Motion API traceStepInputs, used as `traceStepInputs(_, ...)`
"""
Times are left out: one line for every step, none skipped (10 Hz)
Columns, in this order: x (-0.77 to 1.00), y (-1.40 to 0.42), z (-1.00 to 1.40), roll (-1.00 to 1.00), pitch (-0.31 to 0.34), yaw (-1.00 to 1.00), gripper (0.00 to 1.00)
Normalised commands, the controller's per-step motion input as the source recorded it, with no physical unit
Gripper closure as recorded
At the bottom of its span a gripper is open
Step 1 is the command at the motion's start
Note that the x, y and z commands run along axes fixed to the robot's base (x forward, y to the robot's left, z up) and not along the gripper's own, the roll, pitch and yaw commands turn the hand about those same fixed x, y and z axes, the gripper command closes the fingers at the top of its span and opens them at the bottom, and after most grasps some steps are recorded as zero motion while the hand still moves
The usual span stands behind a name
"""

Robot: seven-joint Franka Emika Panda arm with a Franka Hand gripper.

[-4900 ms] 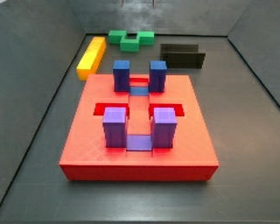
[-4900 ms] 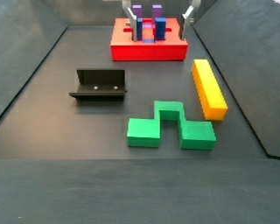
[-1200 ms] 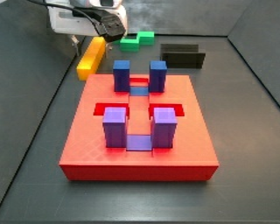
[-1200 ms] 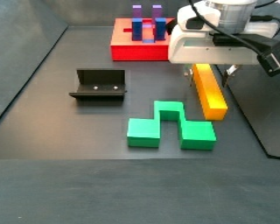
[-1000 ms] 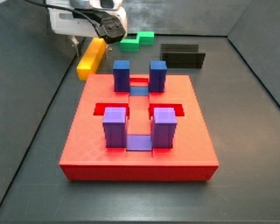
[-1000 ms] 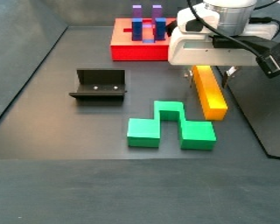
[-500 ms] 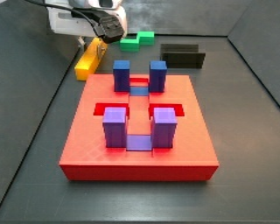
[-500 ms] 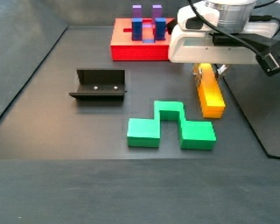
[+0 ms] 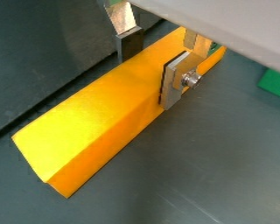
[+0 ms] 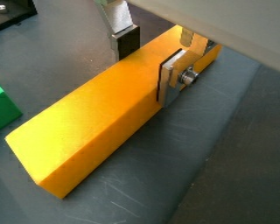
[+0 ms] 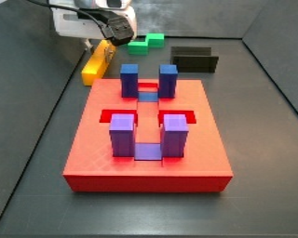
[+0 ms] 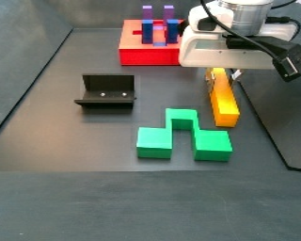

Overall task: Pick up the yellow object. Move up. Move to above the board. Insert the yellow object.
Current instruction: Pick up the yellow object, then move up, then move to above the board.

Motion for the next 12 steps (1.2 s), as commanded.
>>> traceStepInputs(0.00, 0.00, 0.00, 0.00, 0.000, 0.00, 1.00)
traceStepInputs(0.00, 0.00, 0.00, 0.00, 0.000, 0.00, 1.00)
traceStepInputs(0.00, 0.00, 0.00, 0.00, 0.000, 0.00, 1.00)
traceStepInputs(0.00, 0.00, 0.00, 0.00, 0.000, 0.00, 1.00)
traceStepInputs(0.00, 0.00, 0.00, 0.00, 0.000, 0.00, 1.00)
traceStepInputs(0.00, 0.00, 0.00, 0.00, 0.000, 0.00, 1.00)
traceStepInputs(0.00, 0.00, 0.83, 0.00, 0.000, 0.00, 1.00)
traceStepInputs(-0.01, 0.01, 0.85, 0.00, -0.001, -0.03, 1.00)
traceStepInputs(-0.05, 0.01, 0.61, -0.01, 0.046, -0.03, 1.00)
traceStepInputs(-0.03, 0.01, 0.42, -0.01, 0.041, -0.03, 1.00)
traceStepInputs(0.00, 0.00, 1.40, 0.00, 0.000, 0.00, 1.00)
traceStepInputs(-0.01, 0.00, 1.40, 0.00, 0.010, 0.00, 1.00)
